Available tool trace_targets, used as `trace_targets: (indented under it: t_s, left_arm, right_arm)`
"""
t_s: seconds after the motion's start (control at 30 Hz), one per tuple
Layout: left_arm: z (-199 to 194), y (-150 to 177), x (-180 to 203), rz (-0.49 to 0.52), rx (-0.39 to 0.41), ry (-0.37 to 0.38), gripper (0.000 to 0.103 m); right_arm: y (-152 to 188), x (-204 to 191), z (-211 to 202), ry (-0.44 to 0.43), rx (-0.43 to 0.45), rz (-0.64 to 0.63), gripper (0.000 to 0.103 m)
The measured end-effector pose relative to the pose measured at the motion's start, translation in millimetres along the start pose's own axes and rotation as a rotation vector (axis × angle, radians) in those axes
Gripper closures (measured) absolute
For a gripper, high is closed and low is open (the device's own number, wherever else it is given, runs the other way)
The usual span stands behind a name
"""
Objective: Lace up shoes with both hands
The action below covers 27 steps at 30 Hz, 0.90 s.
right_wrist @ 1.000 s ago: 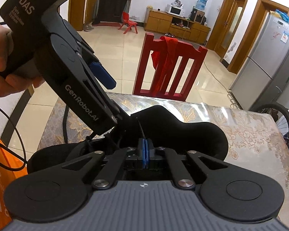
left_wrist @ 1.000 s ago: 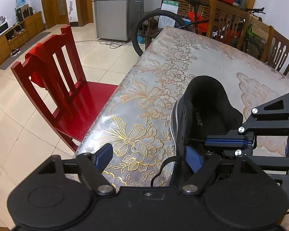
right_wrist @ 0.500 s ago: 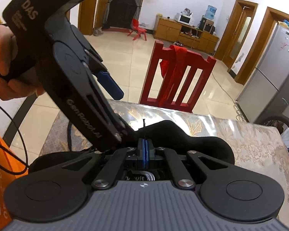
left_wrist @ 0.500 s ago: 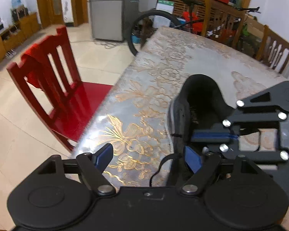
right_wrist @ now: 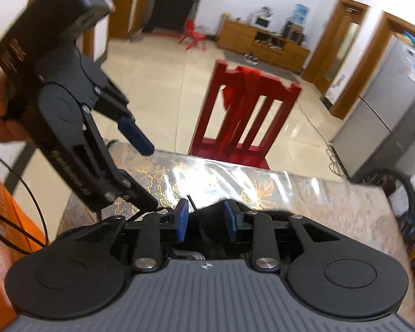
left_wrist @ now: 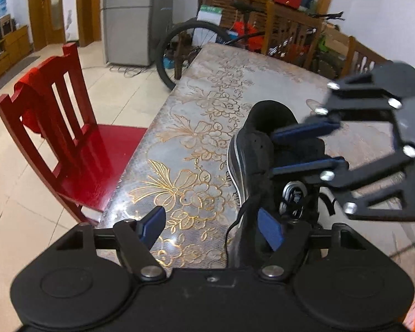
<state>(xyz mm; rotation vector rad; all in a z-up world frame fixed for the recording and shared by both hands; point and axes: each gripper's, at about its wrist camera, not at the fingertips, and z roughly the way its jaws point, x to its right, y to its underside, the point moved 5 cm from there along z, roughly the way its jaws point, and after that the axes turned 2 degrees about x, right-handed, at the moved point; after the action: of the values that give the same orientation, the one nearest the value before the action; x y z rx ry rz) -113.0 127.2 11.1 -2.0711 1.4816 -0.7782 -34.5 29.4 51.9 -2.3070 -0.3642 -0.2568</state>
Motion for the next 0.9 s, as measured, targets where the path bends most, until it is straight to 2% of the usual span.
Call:
trace_targets:
  t_s: [0.07, 0.13, 0.17, 0.33, 0.47, 0.53, 0.57, 0.6, 0.7, 0.83, 0.9]
  left_arm:
    - [-1, 1, -6, -0.026, 0.032, 0.061, 0.043]
    - [3, -2, -11, -0.072, 0.064, 0.144, 0.053]
    - [7, -4, -12, -0.092, 0.074, 0.189, 0.060]
    - [24, -11, -15, -0.120, 0.094, 0.324, 0.064]
    - [41, -12, -21, -0.178, 0.082, 0.431, 0.084]
    - [47, -12, -27, -0.229, 0.072, 0.493, 0.087]
    - [49, -12, -29, -0.256, 0.068, 0.530, 0.096]
    - [47, -12, -30, -0.267, 0.071, 0.555, 0.099]
    - [35, -15, -31, -0.251, 0.101, 0.571, 0.101]
    - [1, -26, -42, -0.258, 0.173, 0.594, 0.103]
    - [-12, -32, -47, -0.248, 0.194, 0.582, 0.103]
  right_arm:
    - [-8, -4, 7, 0.013, -0.028, -0.048, 0.073]
    - [-9, 3, 3, 0.064, -0.049, -0.005, 0.069]
    - [-7, 8, -2, 0.086, -0.064, 0.054, 0.066]
    - [15, 9, -22, 0.205, -0.120, 0.344, 0.064]
    - [33, -14, -27, 0.315, -0.133, 0.539, 0.063]
    - [40, -24, -29, 0.347, -0.132, 0.650, 0.063]
    - [43, -30, -31, 0.364, -0.129, 0.700, 0.062]
    - [45, -35, -32, 0.378, -0.129, 0.740, 0.062]
    - [49, -46, -34, 0.415, -0.140, 0.809, 0.056]
    - [49, -47, -39, 0.475, -0.120, 0.844, 0.052]
    - [51, -46, -39, 0.501, -0.112, 0.856, 0.051]
